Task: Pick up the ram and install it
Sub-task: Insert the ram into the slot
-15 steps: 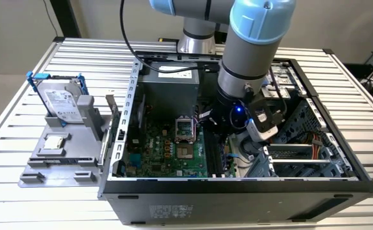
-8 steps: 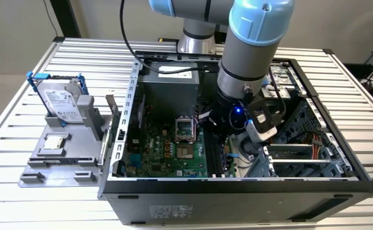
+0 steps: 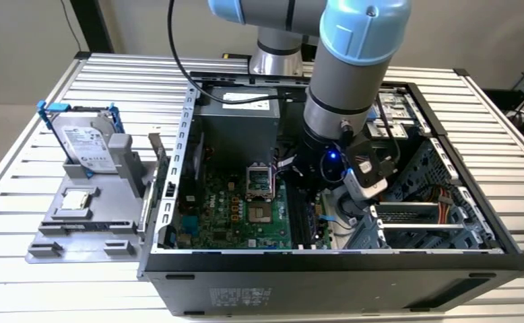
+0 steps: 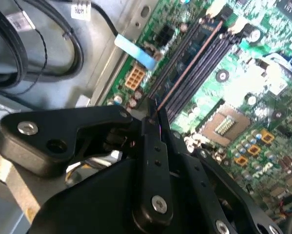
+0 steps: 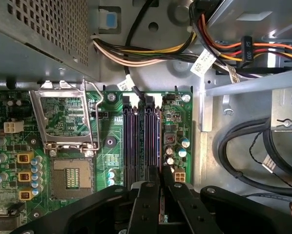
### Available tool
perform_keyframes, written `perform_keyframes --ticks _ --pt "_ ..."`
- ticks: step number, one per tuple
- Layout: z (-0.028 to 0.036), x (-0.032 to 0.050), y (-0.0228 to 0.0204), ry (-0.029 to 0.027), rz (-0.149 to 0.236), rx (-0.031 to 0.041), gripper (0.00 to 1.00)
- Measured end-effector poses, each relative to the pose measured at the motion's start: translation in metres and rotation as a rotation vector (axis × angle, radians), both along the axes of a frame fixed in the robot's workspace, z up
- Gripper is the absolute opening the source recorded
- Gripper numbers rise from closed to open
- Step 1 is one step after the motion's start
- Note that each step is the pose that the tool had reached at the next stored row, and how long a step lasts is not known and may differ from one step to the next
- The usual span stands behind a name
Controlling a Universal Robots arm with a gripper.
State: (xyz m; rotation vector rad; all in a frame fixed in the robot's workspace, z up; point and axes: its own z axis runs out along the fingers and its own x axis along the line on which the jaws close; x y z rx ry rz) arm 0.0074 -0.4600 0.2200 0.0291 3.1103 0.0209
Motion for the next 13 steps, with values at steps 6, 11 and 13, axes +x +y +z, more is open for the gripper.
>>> perform_keyframes --ticks 6,11,13 --pt "-0.0015 0.0 -0.0001 0.0002 0.0 -0.0007 0.0" --pt "-0.0018 0.0 -0.0001 0.0002 0.0 -0.0006 0.0" --pt "-0.0021 0.0 -0.0001 0.0002 0.0 -0.0007 0.0"
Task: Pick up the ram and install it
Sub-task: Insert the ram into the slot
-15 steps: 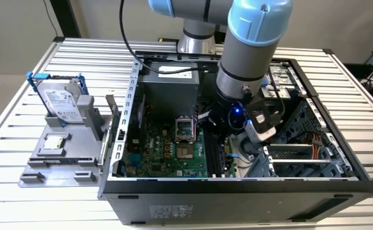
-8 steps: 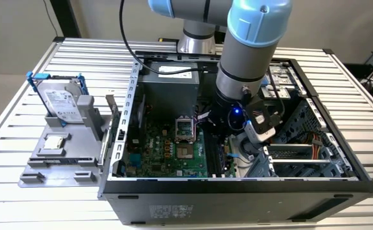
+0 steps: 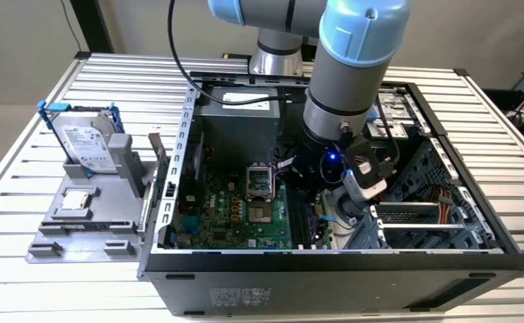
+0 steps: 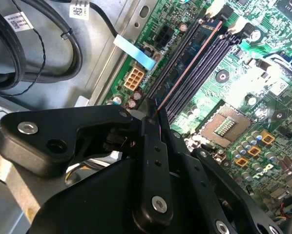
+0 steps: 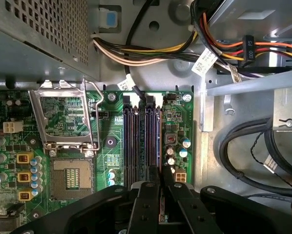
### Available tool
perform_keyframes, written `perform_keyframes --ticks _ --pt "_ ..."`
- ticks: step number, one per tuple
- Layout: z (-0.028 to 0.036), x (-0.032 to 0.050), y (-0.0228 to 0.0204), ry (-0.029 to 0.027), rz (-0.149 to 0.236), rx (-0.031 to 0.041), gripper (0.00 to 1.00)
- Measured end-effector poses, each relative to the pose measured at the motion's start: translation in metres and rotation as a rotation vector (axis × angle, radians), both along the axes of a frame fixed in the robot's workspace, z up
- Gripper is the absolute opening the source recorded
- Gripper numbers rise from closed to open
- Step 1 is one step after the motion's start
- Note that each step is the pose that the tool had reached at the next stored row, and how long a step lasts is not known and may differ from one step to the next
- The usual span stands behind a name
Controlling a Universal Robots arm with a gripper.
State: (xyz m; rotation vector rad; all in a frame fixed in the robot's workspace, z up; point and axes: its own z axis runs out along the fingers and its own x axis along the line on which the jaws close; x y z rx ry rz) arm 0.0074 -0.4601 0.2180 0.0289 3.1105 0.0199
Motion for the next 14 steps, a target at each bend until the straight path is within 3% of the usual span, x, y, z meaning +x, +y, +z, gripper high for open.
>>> perform_keyframes --ticks 7,14 --pt "-0.0072 0.0 0.0 0.0001 0.0 -0.0001 0.0" --pt "-0.0077 0.0 0.0 0.0011 0.0 0.0 0.0"
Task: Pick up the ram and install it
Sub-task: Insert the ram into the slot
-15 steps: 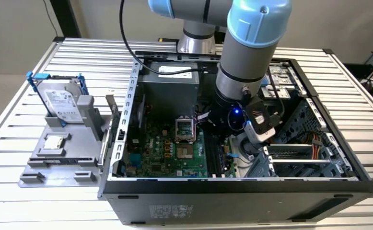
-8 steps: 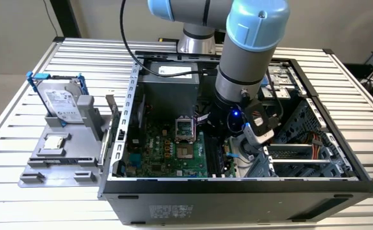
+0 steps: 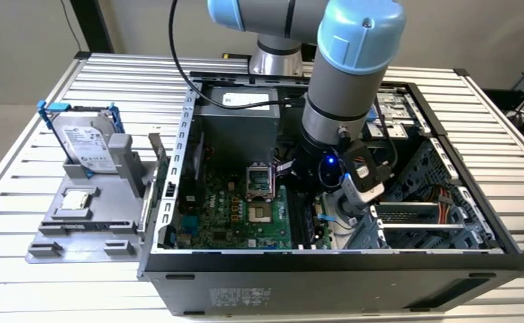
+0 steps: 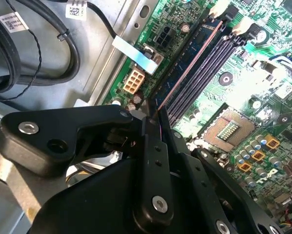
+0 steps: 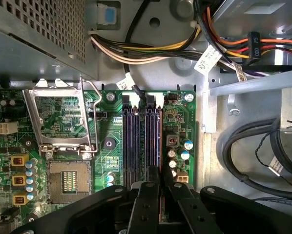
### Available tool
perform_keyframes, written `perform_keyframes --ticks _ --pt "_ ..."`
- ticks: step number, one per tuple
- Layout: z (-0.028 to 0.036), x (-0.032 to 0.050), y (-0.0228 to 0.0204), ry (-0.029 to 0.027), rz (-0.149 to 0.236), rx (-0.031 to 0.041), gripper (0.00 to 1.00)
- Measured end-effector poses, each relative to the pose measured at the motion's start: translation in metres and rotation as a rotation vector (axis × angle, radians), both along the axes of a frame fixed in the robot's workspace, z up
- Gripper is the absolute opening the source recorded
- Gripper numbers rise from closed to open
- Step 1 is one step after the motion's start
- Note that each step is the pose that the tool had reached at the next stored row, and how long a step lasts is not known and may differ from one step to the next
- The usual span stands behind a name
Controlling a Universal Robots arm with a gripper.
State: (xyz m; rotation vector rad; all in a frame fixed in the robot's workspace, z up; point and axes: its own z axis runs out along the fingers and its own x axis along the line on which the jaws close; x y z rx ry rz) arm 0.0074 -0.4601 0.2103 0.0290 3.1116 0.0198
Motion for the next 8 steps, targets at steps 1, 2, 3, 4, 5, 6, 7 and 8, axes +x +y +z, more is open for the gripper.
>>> perform_keyframes --ticks 1,2,3,4,5,6,7,8 --pt "0.0 0.0 0.0 0.0002 0.0 0.0002 1.0" --pt "0.0 0.0 0.0 0.0004 0.0 0.0002 1.0" --pt "-0.0001 0.0 0.0 0.0004 0.0 0.0002 1.0" --pt "-0.0001 0.0 0.0 0.0005 0.0 0.0001 1.0" --pt "0.0 0.0 0.0 0.0007 0.0 0.0001 1.0" --pt "-0.0001 0.0 0.0 0.0009 0.0 0.0002 1.0" --pt "0.0005 0.0 0.0 0.001 0.0 -0.0001 1.0" --pt "0.0019 -0.0001 0.0 0.0008 0.0 0.0008 1.0"
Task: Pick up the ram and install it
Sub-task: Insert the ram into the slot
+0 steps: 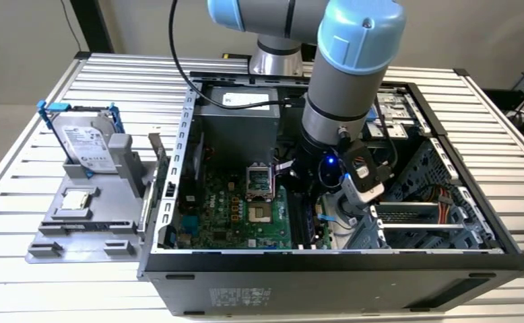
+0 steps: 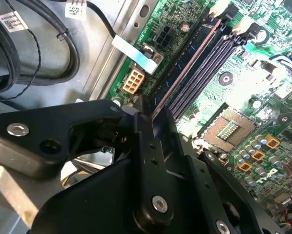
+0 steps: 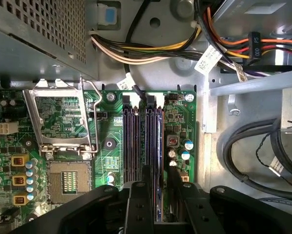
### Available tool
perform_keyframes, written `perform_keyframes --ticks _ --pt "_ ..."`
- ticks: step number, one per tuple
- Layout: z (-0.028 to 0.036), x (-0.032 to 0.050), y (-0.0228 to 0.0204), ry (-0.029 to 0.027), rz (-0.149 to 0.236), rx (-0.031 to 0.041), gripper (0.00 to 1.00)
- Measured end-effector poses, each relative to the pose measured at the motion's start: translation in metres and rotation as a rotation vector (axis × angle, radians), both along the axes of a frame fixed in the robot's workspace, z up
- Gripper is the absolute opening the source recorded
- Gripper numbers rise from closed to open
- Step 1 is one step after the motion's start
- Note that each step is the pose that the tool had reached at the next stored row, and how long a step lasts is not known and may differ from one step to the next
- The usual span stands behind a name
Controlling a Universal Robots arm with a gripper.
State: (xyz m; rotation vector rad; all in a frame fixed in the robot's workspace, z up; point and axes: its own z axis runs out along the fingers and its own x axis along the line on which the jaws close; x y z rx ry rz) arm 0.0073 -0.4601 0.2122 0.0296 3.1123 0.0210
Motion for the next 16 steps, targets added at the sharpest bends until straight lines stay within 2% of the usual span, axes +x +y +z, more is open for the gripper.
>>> perform_keyframes --ticks 2,8,10,13,14,16 --pt "0.0065 0.0 0.0 0.0001 -0.003 0.0002 1.0" --pt "0.0336 -0.0001 0.0 0.0001 -0.003 0.0001 1.0" --pt "0.0376 -0.0001 0.0 0.0001 -0.003 0.0001 1.0" --pt "0.038 0.0 0.0001 -0.0003 -0.003 0.0004 1.0" --pt "0.0383 0.0 0.0 -0.0004 -0.003 0.0001 0.0" --pt "0.0385 0.0 0.0 -0.0006 -0.003 0.0002 0.0"
